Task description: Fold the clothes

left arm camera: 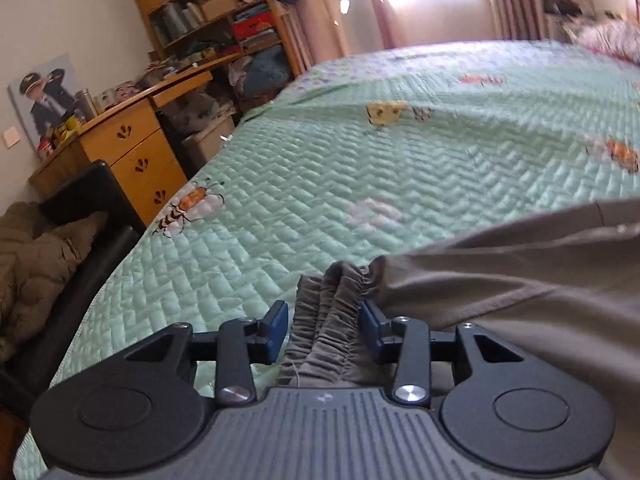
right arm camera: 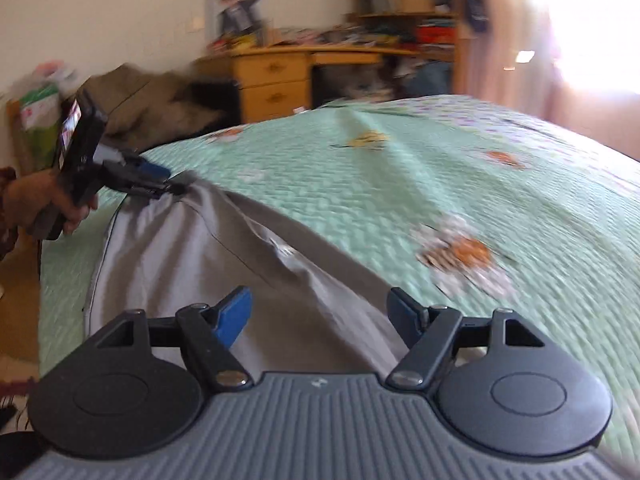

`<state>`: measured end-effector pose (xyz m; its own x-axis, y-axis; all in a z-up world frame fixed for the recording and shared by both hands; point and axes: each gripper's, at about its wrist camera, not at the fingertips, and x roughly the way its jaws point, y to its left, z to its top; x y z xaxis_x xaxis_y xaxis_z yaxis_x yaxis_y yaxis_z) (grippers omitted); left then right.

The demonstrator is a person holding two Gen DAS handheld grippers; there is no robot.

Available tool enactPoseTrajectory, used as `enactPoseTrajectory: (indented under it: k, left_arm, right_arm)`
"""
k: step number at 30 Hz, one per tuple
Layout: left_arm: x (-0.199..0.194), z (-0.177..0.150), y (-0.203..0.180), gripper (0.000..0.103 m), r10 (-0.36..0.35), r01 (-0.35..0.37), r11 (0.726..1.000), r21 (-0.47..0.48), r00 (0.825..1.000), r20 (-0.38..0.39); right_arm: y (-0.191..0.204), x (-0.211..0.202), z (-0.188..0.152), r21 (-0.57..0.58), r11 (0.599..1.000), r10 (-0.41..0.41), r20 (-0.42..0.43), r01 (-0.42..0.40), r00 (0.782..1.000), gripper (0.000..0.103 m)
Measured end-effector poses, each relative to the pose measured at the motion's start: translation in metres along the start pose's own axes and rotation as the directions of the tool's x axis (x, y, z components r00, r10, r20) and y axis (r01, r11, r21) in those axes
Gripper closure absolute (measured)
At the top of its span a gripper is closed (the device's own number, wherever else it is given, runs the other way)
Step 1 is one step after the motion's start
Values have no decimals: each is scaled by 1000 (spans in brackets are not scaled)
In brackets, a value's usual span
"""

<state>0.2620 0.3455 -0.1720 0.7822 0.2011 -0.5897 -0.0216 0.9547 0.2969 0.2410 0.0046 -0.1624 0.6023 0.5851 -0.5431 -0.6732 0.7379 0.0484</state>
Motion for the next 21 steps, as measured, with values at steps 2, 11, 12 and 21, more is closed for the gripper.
enactPoseTrajectory:
  k: [2, 11, 12, 21]
  left_arm:
    - [-9, 4, -1, 60, 17, -17, 1000, -3, 1000, 20]
    - [-51, 1, 3, 46, 52, -52, 999, 3, 996, 70]
    - [-57, 2, 2, 46, 42, -42, 999, -2, 996, 82]
    - [-88, 15, -45, 36, -56, 35, 992, 121, 984, 172]
  right_arm:
    - [-4, 21, 12, -13, 1000, 25, -25, -25, 999, 27]
    - [-28, 56, 12, 5, 994, 106, -146, -107, 984, 58]
    - [-27, 59, 10, -7, 994, 111, -158, -113, 981, 59]
    - [-36, 71, 26, 55, 983, 184, -155, -178, 971, 58]
